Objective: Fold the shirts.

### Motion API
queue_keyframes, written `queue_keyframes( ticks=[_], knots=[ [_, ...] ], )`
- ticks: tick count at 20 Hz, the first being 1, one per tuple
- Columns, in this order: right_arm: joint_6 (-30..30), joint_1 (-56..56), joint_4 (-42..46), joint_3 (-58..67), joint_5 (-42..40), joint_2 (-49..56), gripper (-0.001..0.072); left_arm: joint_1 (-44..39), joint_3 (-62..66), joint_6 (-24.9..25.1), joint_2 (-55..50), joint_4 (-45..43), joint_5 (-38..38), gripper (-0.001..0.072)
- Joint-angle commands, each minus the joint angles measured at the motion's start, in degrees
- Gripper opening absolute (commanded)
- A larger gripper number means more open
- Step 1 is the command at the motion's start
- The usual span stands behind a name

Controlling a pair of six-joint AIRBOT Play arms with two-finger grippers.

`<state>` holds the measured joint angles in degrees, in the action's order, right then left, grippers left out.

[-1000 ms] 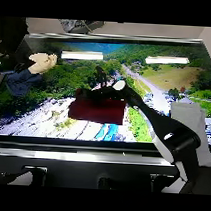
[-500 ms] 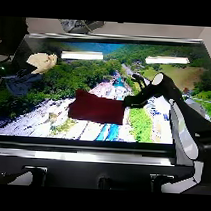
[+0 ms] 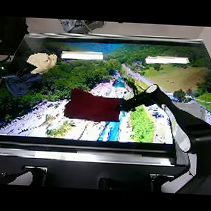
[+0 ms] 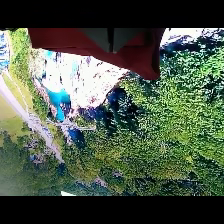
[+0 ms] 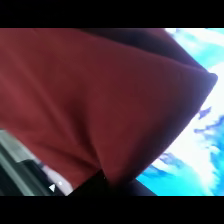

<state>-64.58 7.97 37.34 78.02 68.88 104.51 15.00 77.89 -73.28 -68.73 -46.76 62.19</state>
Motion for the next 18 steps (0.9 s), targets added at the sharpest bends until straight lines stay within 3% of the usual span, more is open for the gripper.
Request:
queue_keyframes(
  ticks=[1, 4, 6, 12, 18],
  knots=[
    [6.49, -2.78, -6.27, 1.77, 1.60, -4.35, 0.0047, 0.02, 0.00, 0.09, 0.04, -0.04, -0.55, 0.0032],
    [5.07, -10.03, 0.83, 4.42, 1.16, -13.09, 0.0047, 0.02, 0.00, 1.55, -0.11, -0.26, -0.72, 0.0031],
    [-3.69, -17.11, 10.67, 4.72, 2.29, -18.27, 0.0047, 0.02, 0.00, 1.55, -0.83, -0.26, -0.68, 0.0032],
    [-8.33, -37.97, 14.16, 4.76, 3.43, -30.14, 0.0046, 0.02, -1.09, 1.55, -1.49, -0.24, -0.72, 0.0032],
    [-10.93, -49.37, 14.21, 5.01, 9.70, -34.64, 0.0047, 0.02, -3.63, 1.57, -1.49, -0.24, -1.64, 0.0032]
  ],
)
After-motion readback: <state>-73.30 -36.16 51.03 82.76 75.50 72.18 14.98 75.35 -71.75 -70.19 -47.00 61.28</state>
